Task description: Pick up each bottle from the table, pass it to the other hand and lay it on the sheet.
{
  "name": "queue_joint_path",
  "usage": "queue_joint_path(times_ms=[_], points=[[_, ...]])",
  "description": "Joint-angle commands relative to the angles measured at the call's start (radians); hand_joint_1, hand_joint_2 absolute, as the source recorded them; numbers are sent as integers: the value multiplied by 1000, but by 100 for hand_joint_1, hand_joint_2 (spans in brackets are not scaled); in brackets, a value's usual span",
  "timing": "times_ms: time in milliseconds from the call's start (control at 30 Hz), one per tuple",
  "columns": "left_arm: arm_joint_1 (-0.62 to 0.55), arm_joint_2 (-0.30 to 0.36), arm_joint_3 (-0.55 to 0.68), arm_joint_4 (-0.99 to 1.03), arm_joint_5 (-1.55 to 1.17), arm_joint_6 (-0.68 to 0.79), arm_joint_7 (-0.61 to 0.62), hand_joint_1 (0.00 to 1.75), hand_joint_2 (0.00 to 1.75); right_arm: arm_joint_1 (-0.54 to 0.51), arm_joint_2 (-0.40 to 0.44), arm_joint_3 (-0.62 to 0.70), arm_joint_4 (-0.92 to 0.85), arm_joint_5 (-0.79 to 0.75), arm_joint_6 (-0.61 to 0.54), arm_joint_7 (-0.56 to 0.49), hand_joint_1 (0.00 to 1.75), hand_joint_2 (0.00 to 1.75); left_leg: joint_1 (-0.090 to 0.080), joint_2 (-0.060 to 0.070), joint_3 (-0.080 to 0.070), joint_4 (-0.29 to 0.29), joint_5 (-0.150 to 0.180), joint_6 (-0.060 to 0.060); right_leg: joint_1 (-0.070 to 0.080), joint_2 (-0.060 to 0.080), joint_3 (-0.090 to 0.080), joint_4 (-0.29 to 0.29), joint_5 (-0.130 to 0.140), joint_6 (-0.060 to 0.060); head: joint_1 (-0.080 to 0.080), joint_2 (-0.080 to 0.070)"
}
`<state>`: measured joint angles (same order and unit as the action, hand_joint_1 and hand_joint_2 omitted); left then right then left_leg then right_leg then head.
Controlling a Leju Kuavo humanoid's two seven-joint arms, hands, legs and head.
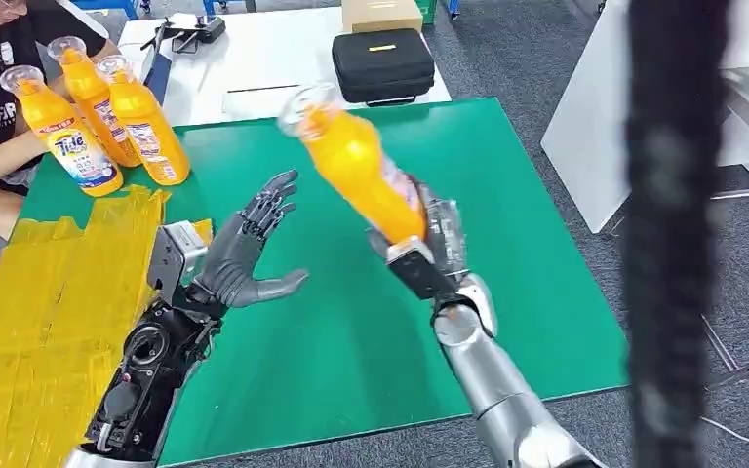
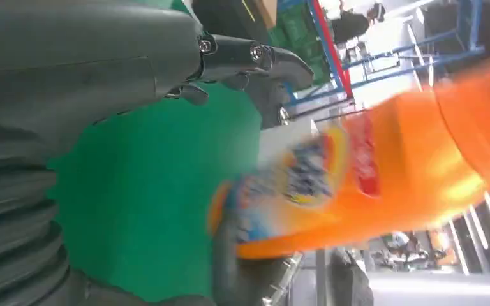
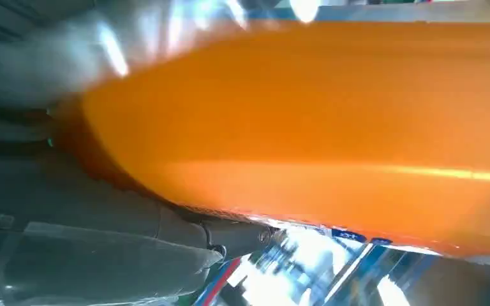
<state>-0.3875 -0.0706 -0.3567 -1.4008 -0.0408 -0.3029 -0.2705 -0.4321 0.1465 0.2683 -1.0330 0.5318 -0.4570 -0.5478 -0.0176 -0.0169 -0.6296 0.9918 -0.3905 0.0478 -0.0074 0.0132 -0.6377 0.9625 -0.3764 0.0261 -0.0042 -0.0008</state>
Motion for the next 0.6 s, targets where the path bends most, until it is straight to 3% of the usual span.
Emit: queue_joint_path(times_ms=[33, 67, 167, 333, 467, 600], points=[[-81, 14, -53, 116, 22, -9, 0, 0, 175, -55, 24, 151, 124, 6, 36, -11, 175, 175, 1, 1, 4, 0, -2, -3, 1, -1, 4, 0, -2, -1, 0, 0], [-82, 15, -55, 115, 25, -10, -2, 0, 175, -57, 24, 159, 125, 5, 44, -14, 175, 175, 2, 3, 10, 3, -6, -6, 2, -1, 11, 2, -6, -1, 0, 0], [-84, 19, -58, 107, 42, -12, -2, 0, 175, -59, 31, 186, 122, -68, 153, -53, 175, 175, 1, 2, 4, 1, -2, -3, 1, 0, 4, 0, -2, 0, 0, 0], [-85, 18, -58, 107, 42, -12, -2, 0, 175, -57, 34, 190, 124, -66, 152, -51, 175, 175, 1, 2, 6, 2, -4, -4, 1, -1, 7, 1, -4, -1, 0, 0], [-89, 16, -46, 126, 68, -3, -1, 0, 175, -53, 25, 256, 114, -114, 263, -107, 175, 175, 1, 1, 5, 2, -4, -4, 1, -1, 6, 1, -3, -1, 0, 0], [-83, 13, -34, 161, 99, -12, -15, 0, 175, -42, 28, 312, 140, -72, 245, -94, 175, 175, 0, 1, 4, 0, -2, -3, 0, 0, 4, -1, -2, -1, 0, 0]])
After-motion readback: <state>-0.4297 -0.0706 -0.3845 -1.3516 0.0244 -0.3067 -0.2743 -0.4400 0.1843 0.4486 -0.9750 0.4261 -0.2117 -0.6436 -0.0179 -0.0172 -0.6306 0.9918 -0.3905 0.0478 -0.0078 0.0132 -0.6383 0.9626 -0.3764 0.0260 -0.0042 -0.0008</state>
